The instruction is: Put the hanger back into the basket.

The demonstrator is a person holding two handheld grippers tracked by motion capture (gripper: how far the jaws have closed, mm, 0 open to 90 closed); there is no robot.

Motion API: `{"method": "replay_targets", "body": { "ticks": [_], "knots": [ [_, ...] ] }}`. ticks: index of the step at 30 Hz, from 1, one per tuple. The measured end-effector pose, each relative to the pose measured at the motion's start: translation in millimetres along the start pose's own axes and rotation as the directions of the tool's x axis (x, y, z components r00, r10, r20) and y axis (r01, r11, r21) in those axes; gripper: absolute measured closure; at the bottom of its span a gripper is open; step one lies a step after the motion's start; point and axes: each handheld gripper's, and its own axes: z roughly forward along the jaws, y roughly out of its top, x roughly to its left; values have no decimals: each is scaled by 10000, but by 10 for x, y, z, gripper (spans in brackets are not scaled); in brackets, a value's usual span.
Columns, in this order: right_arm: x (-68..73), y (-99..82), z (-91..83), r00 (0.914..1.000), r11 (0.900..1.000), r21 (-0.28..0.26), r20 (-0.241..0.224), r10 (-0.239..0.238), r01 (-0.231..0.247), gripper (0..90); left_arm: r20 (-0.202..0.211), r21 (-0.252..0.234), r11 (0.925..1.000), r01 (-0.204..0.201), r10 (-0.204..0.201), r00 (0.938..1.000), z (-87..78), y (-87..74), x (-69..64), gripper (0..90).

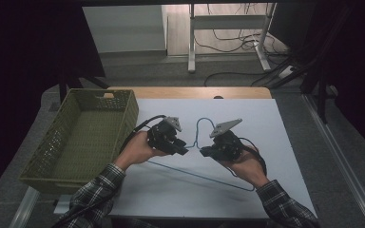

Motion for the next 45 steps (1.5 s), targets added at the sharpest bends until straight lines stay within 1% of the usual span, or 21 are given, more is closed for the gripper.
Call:
{"method": "replay_targets", "body": {
  "ticks": [3, 5, 10, 11, 13, 15, 17, 18, 19, 20, 23, 25, 27, 30, 31, 32, 34, 37, 40, 41, 45],
  "knots": [
    [12, 15, 8, 9999, 9999, 46, -32, -125, 125, 870, -86, 285, 9996, -42, 44, 10000, 19, 0, -11, 696],
    [20, 19, 24, 9999, 9998, 133, -12, -146, 146, 870, -258, 434, 9990, -83, 95, 9996, 27, -7, -9, 778],
    [8, 22, 63, 9994, 9990, 319, 179, -305, 299, 863, -175, 720, 9966, -408, 422, 9990, 37, -21, -67, 862],
    [6, 26, 75, 9991, 9986, 391, 234, -355, 346, 862, -323, 656, 9973, -341, 363, 9988, 32, -24, -78, 867],
    [-5, 30, 84, 9990, 9985, 413, 239, -382, 372, 856, -338, 586, 9978, -300, 320, 9989, 12, -32, -90, 869],
    [-7, 38, 69, 9996, 9993, 290, 182, -228, 223, 832, -178, 367, 9992, -152, 158, 9997, -12, -51, -97, 871],
    [-14, 44, 49, 9995, 9996, 167, 211, -222, 218, 810, -140, 101, 9999, 64, -62, 9999, -34, -60, -113, 873],
    [-16, 46, 37, 9994, 9997, 84, 280, -221, 219, 792, -21, -23, 9997, 227, -227, 9997, -50, -59, -126, 873],
    [-22, 52, 14, 9992, 9998, -37, 359, -181, 183, 757, -97, -148, 9998, 141, -142, 9999, -68, -58, -131, 874],
    [-24, 53, -3, 9990, 9998, -131, 418, -151, 157, 729, 79, -235, 9994, 247, -246, 9997, -92, -53, -137, 873],
    [-35, 59, -115, 9977, 9985, -554, 677, 68, -30, 637, 144, -569, 9981, 248, -240, 9996, -142, -53, -149, 873],
    [-44, 55, -218, 9956, 9960, -875, 896, 282, -203, 561, 114, -751, 9964, 395, -387, 9992, -189, -61, -138, 873],
    [-53, 46, -301, 9948, 9922, -1173, 867, 533, -430, 505, 99, -919, 9940, 595, -588, 9982, -233, -70, -123, 873],
    [-51, 18, -423, 9922, 9867, -1467, 914, 847, -707, 406, -125, -1286, 9880, 855, -878, 9961, -333, -86, -105, 873],
    [-49, 3, -457, 9913, 9850, -1541, 933, 930, -780, 379, -139, -1371, 9857, 983, -1011, 9948, -360, -89, -99, 873],
    [-47, -14, -486, 9897, 9833, -1601, 993, 1030, -863, 352, -327, -1517, 9821, 1119, -1181, 9925, -406, -95, -97, 873],
    [-45, -52, -540, 9866, 9788, -1775, 1081, 1222, -1018, 306, -422, -1523, 9816, 1149, -1226, 9916, -461, -103, -81, 873],
    [-37, -118, -611, 9826, 9713, -2025, 1110, 1491, -1245, 246, -796, -1758, 9756, 1319, -1476, 9858, -582, -125, -68, 874],
    [-24, -176, -661, 9798, 9677, -2131, 1166, 1621, -1348, 206, -1095, -1967, 9681, 1553, -1791, 9777, -705, -154, -45, 873],
    [-21, -194, -673, 9788, 9669, -2136, 1185, 1673, -1395, 197, -1153, -2074, 9639, 1672, -1938, 9742, -745, -164, -40, 873],
    [-20, -271, -697, 9761, 9643, -2149, 1171, 1829, -1549, 157, -1491, -2357, 9537, 1869, -2255, 9628, -919, -228, -2, 873]
  ]
}}
